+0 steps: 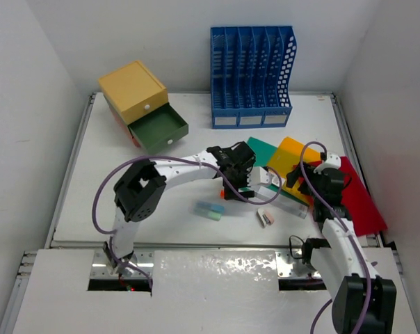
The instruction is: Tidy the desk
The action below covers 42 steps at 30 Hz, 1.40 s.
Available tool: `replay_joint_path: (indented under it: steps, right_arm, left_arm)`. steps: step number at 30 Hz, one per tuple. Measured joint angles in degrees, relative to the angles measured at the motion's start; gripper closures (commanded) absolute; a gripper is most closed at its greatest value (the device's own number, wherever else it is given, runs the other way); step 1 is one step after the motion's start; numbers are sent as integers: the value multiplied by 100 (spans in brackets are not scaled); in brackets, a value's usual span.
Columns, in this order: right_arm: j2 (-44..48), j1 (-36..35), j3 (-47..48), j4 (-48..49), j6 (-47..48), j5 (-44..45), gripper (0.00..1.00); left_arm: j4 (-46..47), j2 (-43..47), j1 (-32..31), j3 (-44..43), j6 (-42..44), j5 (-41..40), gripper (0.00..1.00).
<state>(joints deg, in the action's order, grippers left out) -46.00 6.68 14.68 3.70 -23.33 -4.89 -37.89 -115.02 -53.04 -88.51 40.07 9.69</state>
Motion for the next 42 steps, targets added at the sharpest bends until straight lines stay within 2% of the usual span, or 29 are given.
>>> replay_joint_path:
  steps: [8, 11, 15, 17, 26, 29, 32, 35, 37, 41, 42]
  right_arm:
    - [85, 0, 0, 15, 44, -90, 10]
    - [118, 0, 0, 24, 48, -151, 10]
    - [212, 0, -15, 44, 68, -162, 10]
    - [256, 0, -20, 52, 83, -162, 10]
    - [293, 0, -52, 50, 90, -162, 10]
    - [293, 0, -63, 52, 92, -164, 10]
    - [293, 0, -63, 55, 101, -168, 10]
    - [293, 0, -63, 55, 107, -179, 10]
    - [293, 0, -63, 55, 109, -186, 10]
    - [293, 0, -63, 55, 109, -214, 10]
    - [293, 0, -63, 55, 109, -223, 10]
  left_arm:
    - [87, -439, 79, 0, 20, 35, 22]
    - [251, -487, 79, 0, -7, -15, 30]
    - [426, -531, 72, 0, -22, -50, 48]
    - [509, -549, 68, 0, -17, -76, 52]
    - [800, -407, 46, 308, 46, -79, 47]
    - [785, -164, 35, 599, 76, -22, 41]
    - [702, 48, 20, 807, 63, 26, 31]
    - [684, 177, 15, 881, 13, 42, 29]
    - [708, 264, 15, 881, -13, 44, 30]
    - [682, 474, 15, 852, -39, 175, 47]
    - [619, 487, 15, 796, -37, 236, 49]
